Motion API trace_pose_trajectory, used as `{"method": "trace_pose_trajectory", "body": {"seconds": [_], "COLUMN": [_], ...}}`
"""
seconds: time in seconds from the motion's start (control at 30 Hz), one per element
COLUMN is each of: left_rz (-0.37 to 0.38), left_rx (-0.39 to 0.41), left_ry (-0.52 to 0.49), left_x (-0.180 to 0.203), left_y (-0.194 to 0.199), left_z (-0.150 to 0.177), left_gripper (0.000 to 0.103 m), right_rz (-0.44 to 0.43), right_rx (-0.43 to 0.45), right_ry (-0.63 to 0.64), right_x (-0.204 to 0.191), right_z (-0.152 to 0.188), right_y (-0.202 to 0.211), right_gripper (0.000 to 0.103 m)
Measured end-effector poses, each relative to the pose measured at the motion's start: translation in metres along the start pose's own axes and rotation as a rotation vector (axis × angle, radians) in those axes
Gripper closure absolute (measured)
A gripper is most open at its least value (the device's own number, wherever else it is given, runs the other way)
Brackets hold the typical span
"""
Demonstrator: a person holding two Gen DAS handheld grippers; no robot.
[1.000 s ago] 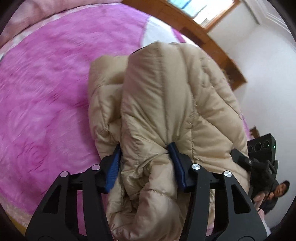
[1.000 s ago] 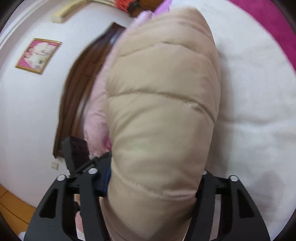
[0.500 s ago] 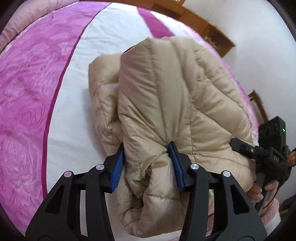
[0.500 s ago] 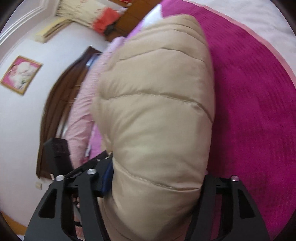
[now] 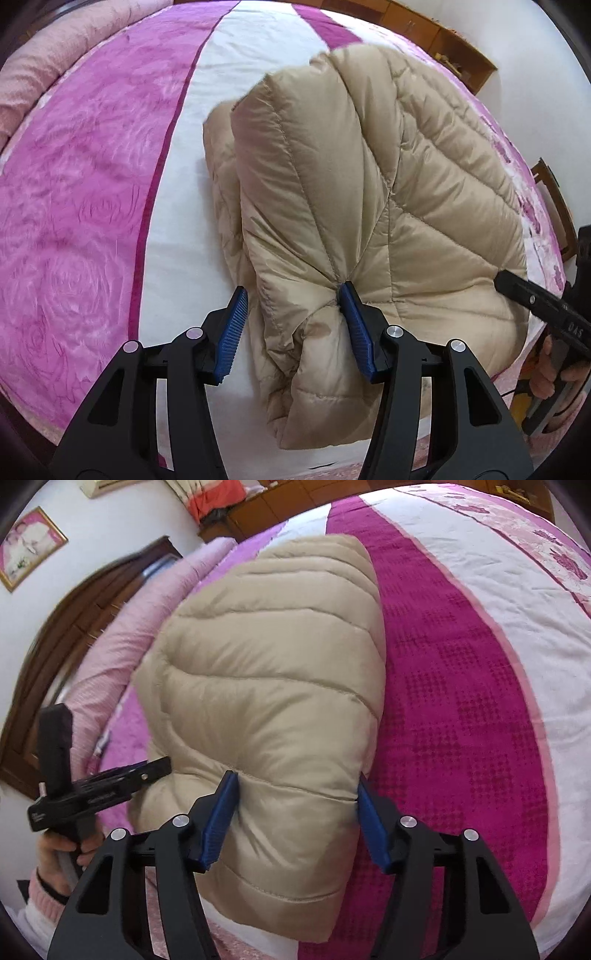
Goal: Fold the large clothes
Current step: 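Lower the folded beige bundle onto the bed and open both tools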
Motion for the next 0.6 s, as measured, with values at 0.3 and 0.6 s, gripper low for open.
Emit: {"method": "trace_pose_trajectory", "body": {"seconds": [0.3,0.6], "left_rz": [-0.027,-0.120], "left_rx": [0.010,0.181], "left_ry": [0.059,0.016], "left_x": [-0.016,-0.017], "left_y": [-0.005,0.061], "left_z": [0.012,0.023], "left_gripper": [0.042,0.018], "right_rz": [-0.009,0.095], "right_rx": [0.011,0.129], "right_ry": [-0.033,0.036], "right_x": [0.008,-0.014], "right_z": [0.005,0.016], "right_y": [-0.009,0.046], "right_gripper": [0.036,0.015]}}
Point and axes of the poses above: each gripper's, at about its wrist camera, not at the fingertips, and y roughly against the way its jaws point, x to its right, z to its underside, the point moved 7 cm from there along -y, roughly the way its jaws point, and after that the axes turned 11 degrees about -z, right-handed, at the moved point
